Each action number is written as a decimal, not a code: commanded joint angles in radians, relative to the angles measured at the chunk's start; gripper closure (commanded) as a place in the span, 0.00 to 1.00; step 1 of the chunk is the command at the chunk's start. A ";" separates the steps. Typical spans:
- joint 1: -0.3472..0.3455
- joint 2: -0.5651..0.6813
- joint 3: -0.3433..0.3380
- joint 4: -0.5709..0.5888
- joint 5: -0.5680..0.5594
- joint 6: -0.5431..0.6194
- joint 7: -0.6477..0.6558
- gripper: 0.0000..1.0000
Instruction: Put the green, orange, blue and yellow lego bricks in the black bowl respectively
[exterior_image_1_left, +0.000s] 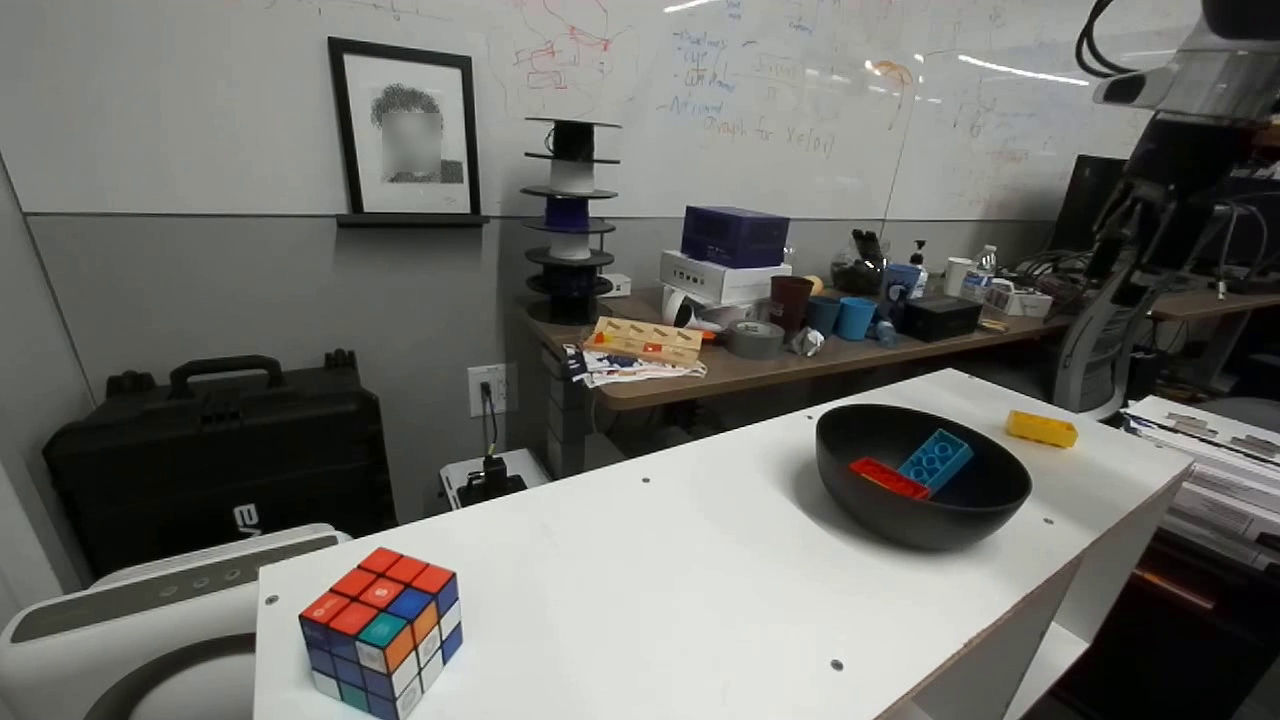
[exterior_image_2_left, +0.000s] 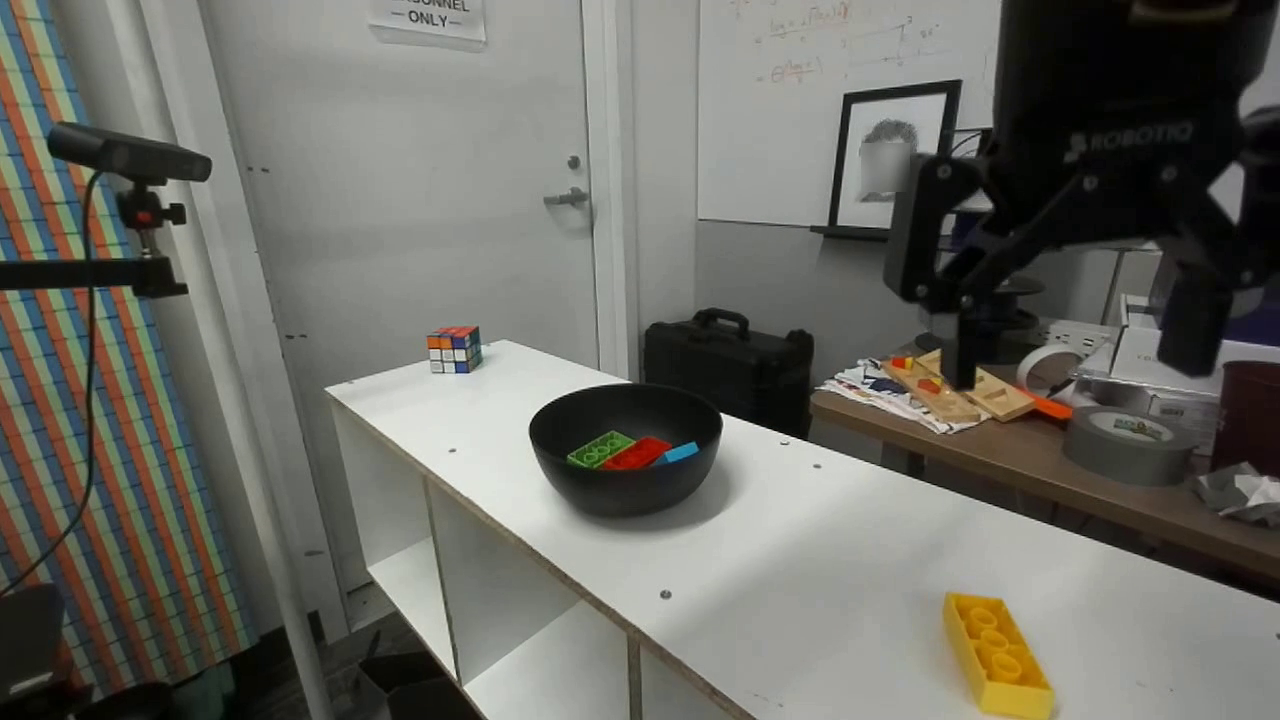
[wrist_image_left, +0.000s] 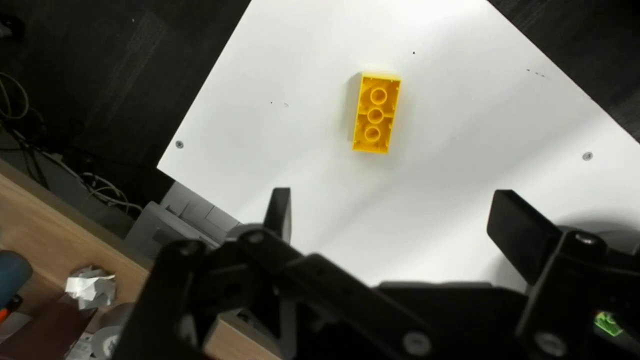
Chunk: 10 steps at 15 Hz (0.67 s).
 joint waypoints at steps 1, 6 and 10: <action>-0.015 0.108 0.008 0.110 -0.012 -0.039 -0.007 0.00; -0.024 0.237 0.008 0.192 -0.030 -0.034 0.028 0.00; -0.029 0.319 0.011 0.242 -0.049 -0.038 0.045 0.00</action>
